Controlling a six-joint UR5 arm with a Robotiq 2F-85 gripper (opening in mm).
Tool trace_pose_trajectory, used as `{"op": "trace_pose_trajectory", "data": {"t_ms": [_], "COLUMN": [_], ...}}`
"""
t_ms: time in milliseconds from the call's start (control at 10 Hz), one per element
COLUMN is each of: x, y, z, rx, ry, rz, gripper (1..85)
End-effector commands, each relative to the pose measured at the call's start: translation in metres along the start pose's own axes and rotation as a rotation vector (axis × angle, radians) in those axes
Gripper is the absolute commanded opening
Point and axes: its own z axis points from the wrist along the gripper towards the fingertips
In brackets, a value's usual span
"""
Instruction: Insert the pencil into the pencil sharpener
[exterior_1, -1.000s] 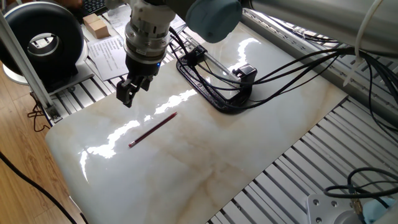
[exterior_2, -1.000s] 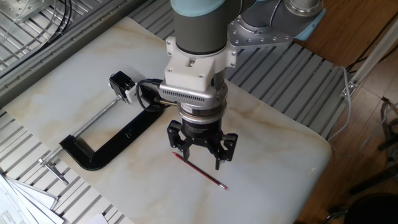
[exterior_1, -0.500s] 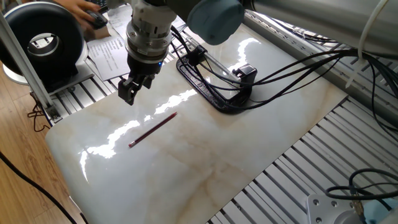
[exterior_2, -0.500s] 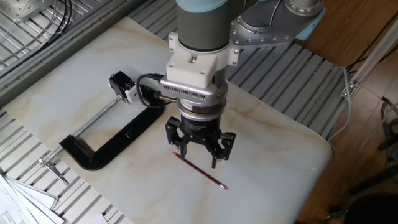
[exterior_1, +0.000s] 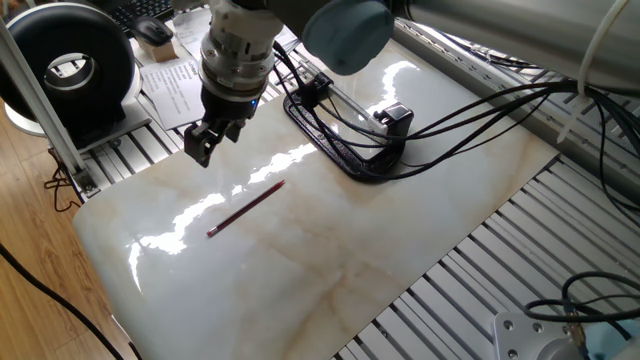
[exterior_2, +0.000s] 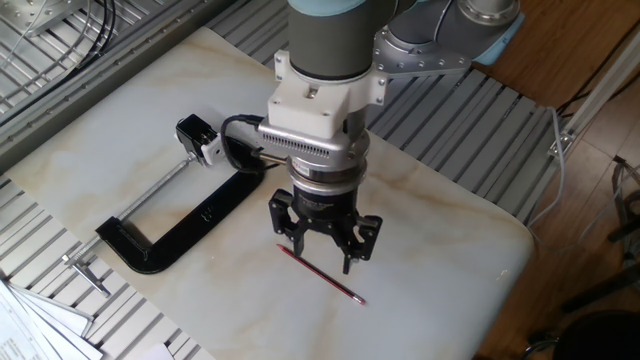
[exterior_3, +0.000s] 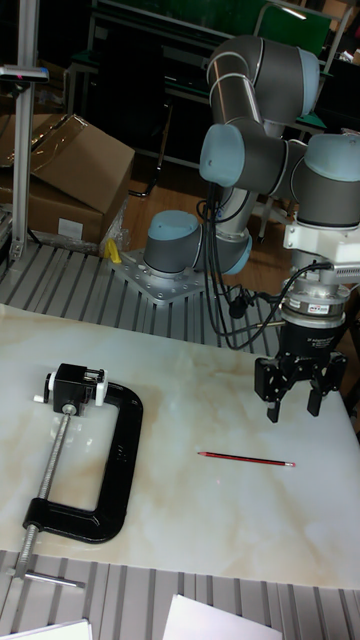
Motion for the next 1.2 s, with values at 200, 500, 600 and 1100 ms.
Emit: {"op": "trace_pose_trajectory", "data": {"t_ms": [200, 500, 600, 1100], "x": [0.020, 0.035, 0.045, 0.067], "y": [0.001, -0.005, -0.004, -0.050], "z": [0.000, -0.002, -0.002, -0.014], "rx": [-0.007, 0.040, 0.067, 0.233], "ry": [0.082, 0.145, 0.195, 0.275], "rz": [0.039, 0.107, 0.200, 0.129], "gripper": [62.3, 7.7, 5.3, 2.0]}}
